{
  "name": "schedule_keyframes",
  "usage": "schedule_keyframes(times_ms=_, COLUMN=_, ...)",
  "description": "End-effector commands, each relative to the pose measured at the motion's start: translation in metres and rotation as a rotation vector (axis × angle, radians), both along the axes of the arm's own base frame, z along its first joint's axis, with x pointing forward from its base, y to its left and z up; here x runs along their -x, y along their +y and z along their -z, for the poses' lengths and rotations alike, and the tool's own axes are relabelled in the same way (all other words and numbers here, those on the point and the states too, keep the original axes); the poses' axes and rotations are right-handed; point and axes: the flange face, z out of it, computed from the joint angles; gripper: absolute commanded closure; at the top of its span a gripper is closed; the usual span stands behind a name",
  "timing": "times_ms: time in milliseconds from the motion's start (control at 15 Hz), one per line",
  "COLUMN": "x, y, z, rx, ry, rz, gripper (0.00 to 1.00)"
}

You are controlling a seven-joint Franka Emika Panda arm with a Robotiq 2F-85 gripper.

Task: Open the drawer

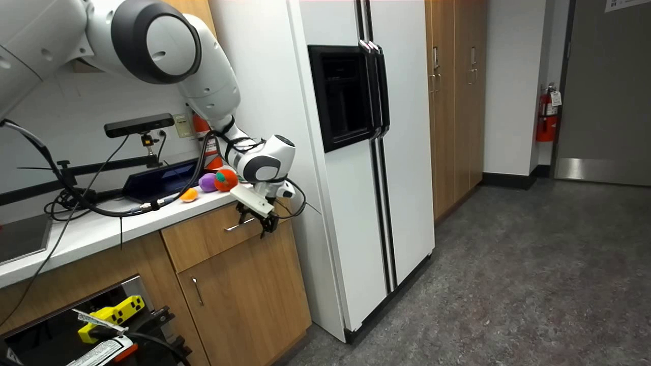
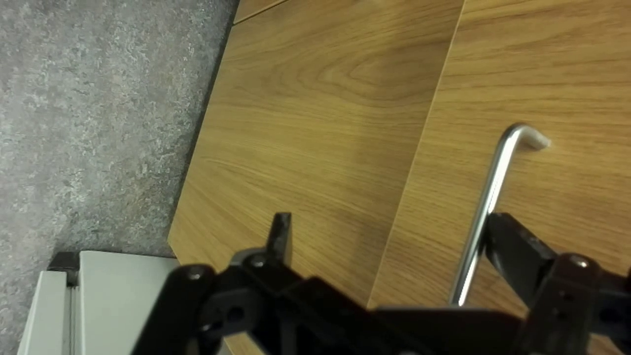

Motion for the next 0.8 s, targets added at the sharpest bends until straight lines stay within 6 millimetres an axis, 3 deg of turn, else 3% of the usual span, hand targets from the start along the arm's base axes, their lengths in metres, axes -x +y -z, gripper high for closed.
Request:
schedule_keyframes(times_ms=0, x=-0.003, y=0.002, z=0.002, rx=-0.022, ry=0.025, rz=-0.021, gripper=0.00)
schedule_keyframes(times_ms=333, x=-0.001, y=0.006, z=0.003, rx=-0.017, ry=0.031, rz=-0.028, gripper=0.00)
schedule_keyframes(times_ms=733, x=0.001, y=-0.008, z=0.002, rx=-0.001, ry=0.049, rz=-0.027, gripper=0.00)
